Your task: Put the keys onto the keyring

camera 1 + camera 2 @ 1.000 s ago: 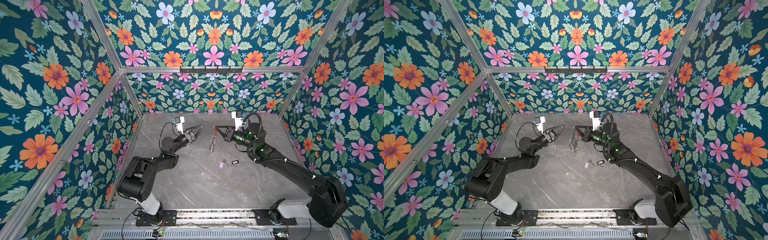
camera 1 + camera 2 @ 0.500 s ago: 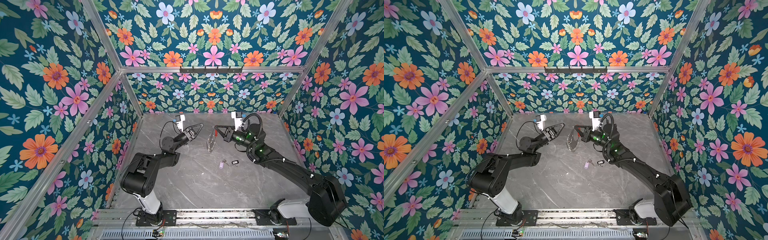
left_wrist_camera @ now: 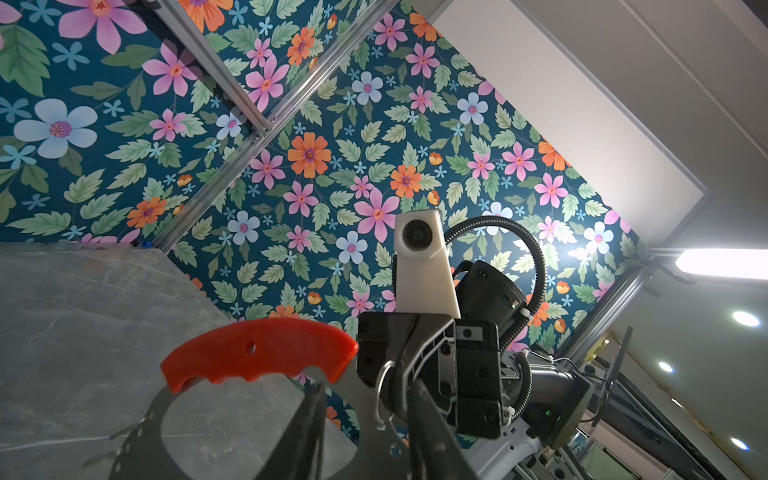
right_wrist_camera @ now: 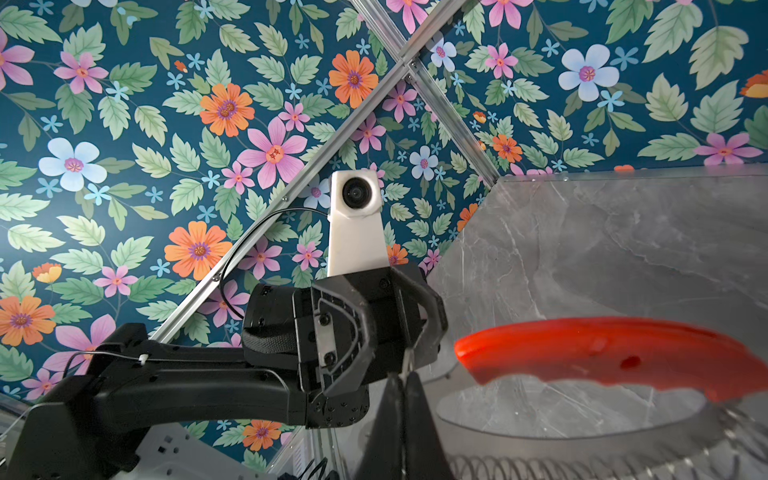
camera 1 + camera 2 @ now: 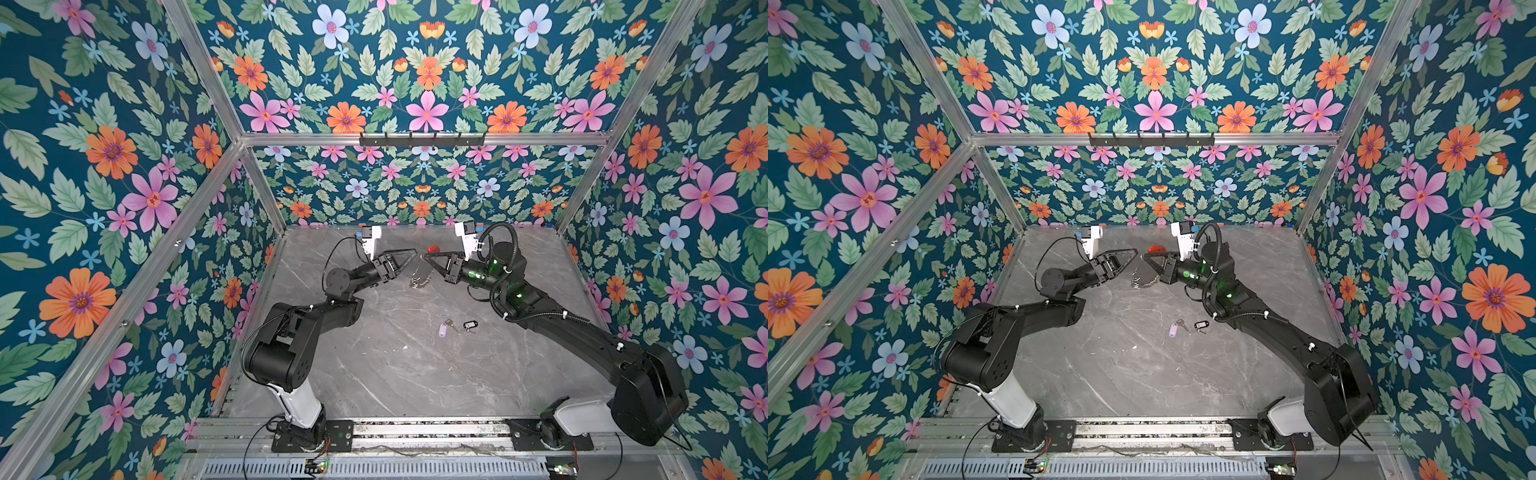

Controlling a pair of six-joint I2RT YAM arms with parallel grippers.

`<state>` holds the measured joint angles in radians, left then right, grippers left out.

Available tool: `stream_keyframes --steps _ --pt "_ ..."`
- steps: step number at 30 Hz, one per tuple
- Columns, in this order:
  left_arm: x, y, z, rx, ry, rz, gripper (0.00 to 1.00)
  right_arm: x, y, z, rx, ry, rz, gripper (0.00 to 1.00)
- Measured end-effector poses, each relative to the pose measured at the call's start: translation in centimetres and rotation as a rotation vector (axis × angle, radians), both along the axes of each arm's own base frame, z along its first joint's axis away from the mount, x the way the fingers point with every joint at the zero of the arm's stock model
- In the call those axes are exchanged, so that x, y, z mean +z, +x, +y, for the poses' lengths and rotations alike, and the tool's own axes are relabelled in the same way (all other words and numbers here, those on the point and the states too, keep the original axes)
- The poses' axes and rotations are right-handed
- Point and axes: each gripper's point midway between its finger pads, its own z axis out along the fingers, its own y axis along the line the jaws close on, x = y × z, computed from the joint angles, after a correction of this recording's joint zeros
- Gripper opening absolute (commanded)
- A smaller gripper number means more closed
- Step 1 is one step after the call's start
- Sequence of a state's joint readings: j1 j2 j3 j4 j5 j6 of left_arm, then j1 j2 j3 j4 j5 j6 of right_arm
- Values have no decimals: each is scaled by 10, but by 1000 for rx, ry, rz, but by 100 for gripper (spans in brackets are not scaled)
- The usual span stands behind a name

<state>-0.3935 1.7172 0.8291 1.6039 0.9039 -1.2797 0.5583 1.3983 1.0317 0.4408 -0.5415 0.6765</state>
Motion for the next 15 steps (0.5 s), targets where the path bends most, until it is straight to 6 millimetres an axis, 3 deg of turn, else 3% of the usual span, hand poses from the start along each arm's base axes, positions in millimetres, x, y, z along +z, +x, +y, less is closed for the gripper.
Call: stream_keyframes --steps 10,15 --pt "-2 -7 -11 -60 17 3 28 -6 -2 4 32 -11 21 0" --pt "-3 -9 -13 -73 22 2 15 -6 -1 4 29 -11 22 0"
